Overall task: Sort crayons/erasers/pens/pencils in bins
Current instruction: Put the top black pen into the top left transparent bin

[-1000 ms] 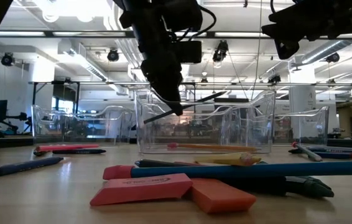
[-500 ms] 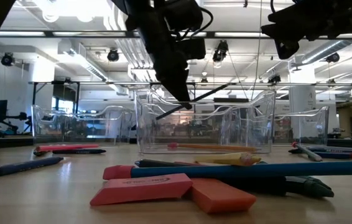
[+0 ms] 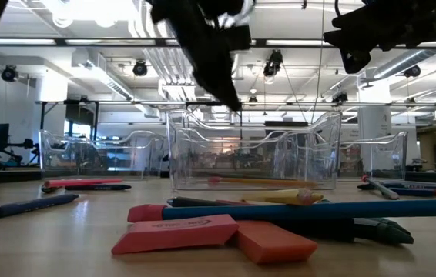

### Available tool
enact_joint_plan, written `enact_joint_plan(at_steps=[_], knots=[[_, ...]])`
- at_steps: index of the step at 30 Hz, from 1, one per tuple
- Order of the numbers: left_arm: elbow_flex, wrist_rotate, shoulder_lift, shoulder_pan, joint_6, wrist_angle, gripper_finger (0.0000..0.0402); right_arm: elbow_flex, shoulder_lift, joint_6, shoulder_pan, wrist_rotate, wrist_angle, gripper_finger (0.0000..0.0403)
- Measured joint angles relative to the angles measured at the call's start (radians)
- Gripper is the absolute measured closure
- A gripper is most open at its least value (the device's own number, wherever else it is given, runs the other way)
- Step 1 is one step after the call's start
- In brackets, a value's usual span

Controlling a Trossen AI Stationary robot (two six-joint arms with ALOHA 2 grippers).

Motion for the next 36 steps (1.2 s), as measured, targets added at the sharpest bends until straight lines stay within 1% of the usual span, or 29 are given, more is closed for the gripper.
enact_joint_plan(at_steps=[3,5,9,13,17,20,22,25,27,31,36], knots=[[-0.005,0.0,-0.089,-0.021,-0.011,0.003,0.0259,0.0,0.0,0.0,0.0,0.0,-0.001,0.0266],[-0.03,0.001,-0.155,-0.043,-0.046,0.004,0.0259,0.0,0.0,0.0,0.0,0.0,-0.002,0.0266],[-0.126,-0.009,-0.291,-0.109,-0.141,0.003,0.0258,0.0,0.002,0.0,0.0,-0.001,-0.006,0.0266],[-0.254,-0.07,-0.423,-0.194,-0.272,-0.01,0.0258,0.0,0.002,-0.001,0.0,-0.001,-0.003,0.0266],[-0.366,-0.122,-0.525,-0.263,-0.459,-0.063,0.0258,0.0,0.002,0.016,0.0,-0.001,0.003,0.0266],[-0.449,-0.18,-0.574,-0.305,-0.618,-0.117,0.0258,0.0,0.002,0.016,0.0,-0.001,0.005,0.0266],[-0.517,-0.21,-0.597,-0.317,-0.75,-0.136,0.0258,0.0,0.002,0.016,0.0,-0.001,0.007,0.0266],[-0.623,-0.222,-0.618,-0.314,-0.961,-0.14,0.0258,0.0,0.002,0.029,0.0,-0.001,0.008,0.0266],[-0.688,-0.222,-0.626,-0.315,-1.075,-0.141,0.0258,0.0,0.002,0.034,0.0,-0.001,0.008,0.0266],[-0.786,-0.201,-0.63,-0.314,-1.251,-0.165,0.0258,0.0,0.002,0.034,0.0,-0.001,0.007,0.0266],[-0.867,-0.192,-0.629,-0.311,-1.379,-0.15,0.0258,0.0,0.002,0.033,0.0,-0.001,0.008,0.0266]])
